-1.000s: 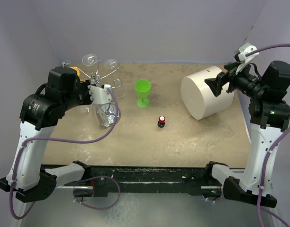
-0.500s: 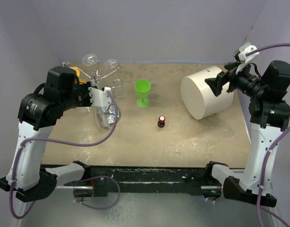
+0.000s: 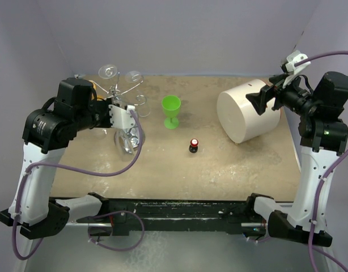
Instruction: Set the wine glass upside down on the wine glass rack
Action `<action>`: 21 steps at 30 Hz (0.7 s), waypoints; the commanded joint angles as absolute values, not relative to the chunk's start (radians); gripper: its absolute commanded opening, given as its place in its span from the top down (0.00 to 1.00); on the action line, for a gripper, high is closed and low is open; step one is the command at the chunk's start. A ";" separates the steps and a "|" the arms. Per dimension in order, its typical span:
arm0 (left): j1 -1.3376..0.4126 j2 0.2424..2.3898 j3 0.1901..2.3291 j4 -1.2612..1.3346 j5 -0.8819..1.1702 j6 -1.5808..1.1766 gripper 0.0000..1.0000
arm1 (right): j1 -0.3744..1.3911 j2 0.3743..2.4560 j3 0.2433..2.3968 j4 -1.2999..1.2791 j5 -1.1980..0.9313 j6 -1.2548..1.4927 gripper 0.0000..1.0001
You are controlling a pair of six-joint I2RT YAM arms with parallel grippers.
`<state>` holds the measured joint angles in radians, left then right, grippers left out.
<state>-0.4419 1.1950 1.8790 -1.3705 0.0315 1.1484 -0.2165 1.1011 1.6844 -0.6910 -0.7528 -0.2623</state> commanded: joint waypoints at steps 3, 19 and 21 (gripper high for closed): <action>-0.450 1.205 1.903 -1.340 0.077 1.173 1.00 | -0.221 1.100 1.710 -0.670 -0.782 -0.273 0.00; -0.455 1.229 1.823 -1.317 0.089 1.166 0.92 | -0.221 1.086 1.676 -0.663 -0.770 -0.284 0.00; -0.454 1.232 1.826 -1.318 0.080 1.164 0.92 | -0.221 1.084 1.676 -0.666 -0.763 -0.286 0.00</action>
<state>-0.4477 1.2354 1.8244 -1.3563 0.0666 1.1488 -0.2165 1.0988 1.6768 -0.6918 -0.7536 -0.2737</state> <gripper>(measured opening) 0.077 0.998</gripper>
